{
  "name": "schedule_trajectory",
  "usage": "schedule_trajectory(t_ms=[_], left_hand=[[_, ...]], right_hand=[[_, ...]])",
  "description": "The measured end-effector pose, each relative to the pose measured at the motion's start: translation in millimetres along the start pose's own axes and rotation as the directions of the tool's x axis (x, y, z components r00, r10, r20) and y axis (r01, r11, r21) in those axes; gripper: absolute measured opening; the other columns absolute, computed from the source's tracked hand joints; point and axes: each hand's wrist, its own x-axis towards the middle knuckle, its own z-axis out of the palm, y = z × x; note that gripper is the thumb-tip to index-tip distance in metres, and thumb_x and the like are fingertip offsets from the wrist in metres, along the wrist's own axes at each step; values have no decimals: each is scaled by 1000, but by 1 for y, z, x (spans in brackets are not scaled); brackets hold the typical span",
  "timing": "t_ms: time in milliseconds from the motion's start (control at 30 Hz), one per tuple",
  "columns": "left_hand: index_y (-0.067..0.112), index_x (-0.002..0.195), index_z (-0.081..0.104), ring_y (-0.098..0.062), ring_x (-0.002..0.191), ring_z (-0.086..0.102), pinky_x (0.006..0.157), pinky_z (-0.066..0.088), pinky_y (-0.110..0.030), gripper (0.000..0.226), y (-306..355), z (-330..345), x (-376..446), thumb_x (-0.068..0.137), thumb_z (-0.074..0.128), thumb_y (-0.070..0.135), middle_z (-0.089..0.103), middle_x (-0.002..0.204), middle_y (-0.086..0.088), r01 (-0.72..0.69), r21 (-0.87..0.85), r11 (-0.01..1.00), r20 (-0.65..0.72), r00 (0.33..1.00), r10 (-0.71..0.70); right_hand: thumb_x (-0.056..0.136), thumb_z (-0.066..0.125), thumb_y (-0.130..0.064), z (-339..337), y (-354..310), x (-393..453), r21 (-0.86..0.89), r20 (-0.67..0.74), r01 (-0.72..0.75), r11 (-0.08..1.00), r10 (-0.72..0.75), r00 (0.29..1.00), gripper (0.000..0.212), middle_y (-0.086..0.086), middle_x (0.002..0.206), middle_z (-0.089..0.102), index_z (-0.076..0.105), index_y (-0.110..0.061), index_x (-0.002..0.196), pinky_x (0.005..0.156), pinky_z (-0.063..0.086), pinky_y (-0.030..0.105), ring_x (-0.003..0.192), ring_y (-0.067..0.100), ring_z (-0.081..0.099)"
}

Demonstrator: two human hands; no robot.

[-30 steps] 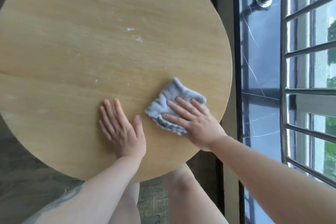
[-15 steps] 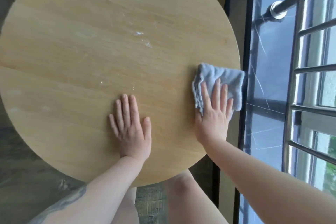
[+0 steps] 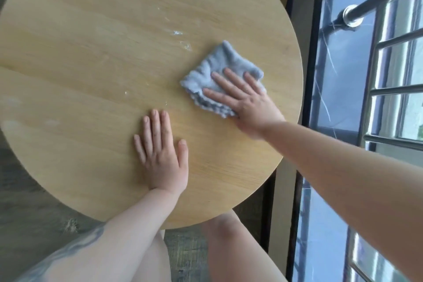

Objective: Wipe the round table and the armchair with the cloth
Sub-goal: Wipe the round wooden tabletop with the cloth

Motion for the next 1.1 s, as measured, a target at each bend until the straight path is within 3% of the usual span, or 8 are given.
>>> schedule_trajectory(t_ms=[167,267,333,467,633,800,967,1100], left_hand=[[18,154,15,-18,148,5,118,0,-42,65,-2,-1,0,94,31,39,10,161,0,-15,-31,999,3,1000,15],[16,153,17,-19,147,7,117,0,-41,66,-3,-1,-1,92,33,37,12,160,-2,-19,-63,998,-11,1000,19],[13,152,19,-22,147,9,117,-2,-39,67,-7,-2,-2,91,35,35,15,160,-5,-56,-80,995,-13,998,55],[15,151,24,-22,147,7,117,-4,-38,64,-34,-8,-17,91,36,34,16,159,-6,-119,-90,989,21,992,122],[9,147,31,-24,146,12,116,1,-41,60,-71,-21,-29,90,34,27,22,157,-9,-138,-116,984,69,987,147],[26,154,10,-19,148,0,117,-4,-40,57,-139,-44,-12,99,23,35,6,161,1,-271,-4,963,163,950,268],[18,151,25,-21,147,8,116,6,-43,60,-183,-55,0,92,29,33,12,160,0,-437,94,895,222,885,409],[18,153,18,-19,147,10,116,9,-43,62,-218,-63,8,95,32,37,12,160,1,-532,95,842,205,838,506]], right_hand=[[91,42,-19,21,-24,-40,410,-103,-862,299,954,282,76,2,161,-6,0,-39,151,117,-9,40,147,22,-7],[86,38,-20,46,-74,-70,202,-120,-461,864,489,864,74,-1,160,-2,6,-39,151,118,-8,43,147,22,-9],[82,42,-13,45,-55,-75,65,-68,-131,989,135,989,79,-6,159,3,13,-40,150,118,-4,42,147,20,-4],[86,45,-16,55,-93,-93,309,-110,-817,487,871,478,79,-1,160,-3,8,-40,151,118,0,49,147,21,-7],[83,54,-18,67,-162,-63,94,-33,-85,992,89,996,83,-5,159,2,11,-41,150,117,-4,42,147,20,-5],[89,51,-16,72,-192,-46,301,-63,-829,471,877,476,86,-5,157,-18,-5,-41,150,118,-6,45,146,20,-14],[74,66,-18,97,-270,-24,45,-30,-220,974,222,975,99,1,160,-2,8,-36,152,117,0,47,147,26,-4],[88,50,-26,93,-254,-26,205,-79,-722,661,746,661,83,-7,159,-9,-3,-44,149,118,-4,45,147,17,-12]])
